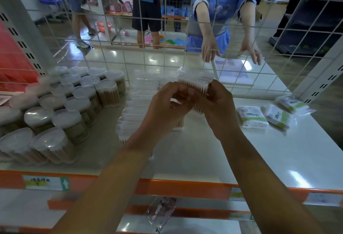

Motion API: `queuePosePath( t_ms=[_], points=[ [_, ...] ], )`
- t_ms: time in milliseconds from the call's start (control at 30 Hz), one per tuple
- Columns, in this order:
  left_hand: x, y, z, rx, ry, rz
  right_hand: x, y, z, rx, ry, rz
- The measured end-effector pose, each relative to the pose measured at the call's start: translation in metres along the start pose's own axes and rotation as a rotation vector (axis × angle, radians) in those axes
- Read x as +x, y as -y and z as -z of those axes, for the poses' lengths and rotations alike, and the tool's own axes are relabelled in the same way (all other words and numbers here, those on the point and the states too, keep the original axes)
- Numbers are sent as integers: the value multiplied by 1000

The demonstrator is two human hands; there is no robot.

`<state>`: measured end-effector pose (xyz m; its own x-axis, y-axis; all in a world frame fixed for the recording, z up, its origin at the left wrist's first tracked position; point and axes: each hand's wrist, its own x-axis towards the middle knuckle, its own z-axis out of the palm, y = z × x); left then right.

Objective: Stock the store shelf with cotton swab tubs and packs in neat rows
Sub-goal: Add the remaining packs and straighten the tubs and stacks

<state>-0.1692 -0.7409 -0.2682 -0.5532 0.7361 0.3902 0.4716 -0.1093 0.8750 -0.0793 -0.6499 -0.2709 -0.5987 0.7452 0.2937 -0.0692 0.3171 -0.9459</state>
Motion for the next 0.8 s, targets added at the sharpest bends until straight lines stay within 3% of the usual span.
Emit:
queuePosePath(
  t_ms=[333, 800],
  points=[
    [0, 9, 9, -87, -31, 51, -1, -4, 2, 183, 28, -51],
    [-3, 25, 35, 179, 49, -12, -1, -20, 6, 315, 8, -201]
  ],
)
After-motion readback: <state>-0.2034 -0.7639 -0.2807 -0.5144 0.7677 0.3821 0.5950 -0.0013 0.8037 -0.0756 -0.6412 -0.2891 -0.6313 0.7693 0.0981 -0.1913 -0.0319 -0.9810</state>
